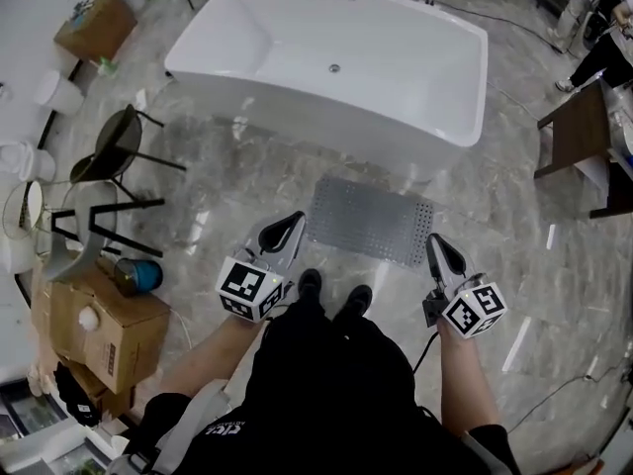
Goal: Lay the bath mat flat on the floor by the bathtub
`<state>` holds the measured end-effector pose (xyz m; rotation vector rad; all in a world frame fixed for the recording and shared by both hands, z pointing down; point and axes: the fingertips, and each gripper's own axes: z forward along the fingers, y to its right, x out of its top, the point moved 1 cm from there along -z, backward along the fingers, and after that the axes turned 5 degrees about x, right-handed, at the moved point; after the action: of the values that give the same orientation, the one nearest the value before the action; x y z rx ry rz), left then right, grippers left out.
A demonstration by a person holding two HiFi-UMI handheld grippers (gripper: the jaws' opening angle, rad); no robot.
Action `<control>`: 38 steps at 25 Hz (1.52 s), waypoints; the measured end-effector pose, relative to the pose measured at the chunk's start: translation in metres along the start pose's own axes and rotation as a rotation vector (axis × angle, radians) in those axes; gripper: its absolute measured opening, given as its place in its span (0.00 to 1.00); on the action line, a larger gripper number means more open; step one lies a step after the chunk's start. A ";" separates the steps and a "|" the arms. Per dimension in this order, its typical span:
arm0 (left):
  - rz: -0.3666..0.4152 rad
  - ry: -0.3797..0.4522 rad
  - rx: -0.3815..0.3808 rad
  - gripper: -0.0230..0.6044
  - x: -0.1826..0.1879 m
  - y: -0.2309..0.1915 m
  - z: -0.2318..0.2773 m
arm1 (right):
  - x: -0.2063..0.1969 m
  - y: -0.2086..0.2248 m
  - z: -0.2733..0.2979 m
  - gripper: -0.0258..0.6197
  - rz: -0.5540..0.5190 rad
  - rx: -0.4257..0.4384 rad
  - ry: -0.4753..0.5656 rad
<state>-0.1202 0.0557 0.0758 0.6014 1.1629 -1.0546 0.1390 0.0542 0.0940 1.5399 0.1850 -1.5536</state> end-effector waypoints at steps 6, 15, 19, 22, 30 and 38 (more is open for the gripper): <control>-0.013 0.049 -0.016 0.05 0.038 0.024 -0.029 | 0.064 -0.033 -0.011 0.04 -0.038 0.014 0.118; 0.017 0.016 -0.016 0.05 0.056 0.003 -0.061 | 0.101 -0.096 0.008 0.04 -0.118 0.039 0.192; 0.032 0.045 0.011 0.05 0.069 -0.016 -0.061 | 0.124 -0.116 0.015 0.04 -0.142 0.028 0.254; 0.028 0.084 0.028 0.05 0.089 -0.030 -0.062 | 0.130 -0.134 0.021 0.04 -0.206 0.045 0.222; 0.084 0.140 0.038 0.05 0.123 -0.029 -0.063 | 0.151 -0.150 0.007 0.04 -0.297 0.054 0.208; 0.089 0.133 0.044 0.05 0.123 -0.022 -0.072 | 0.148 -0.141 -0.011 0.04 -0.333 0.035 0.179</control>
<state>-0.1671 0.0636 -0.0603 0.7607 1.2197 -0.9779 0.0816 0.0718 -0.1018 1.7424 0.5415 -1.6768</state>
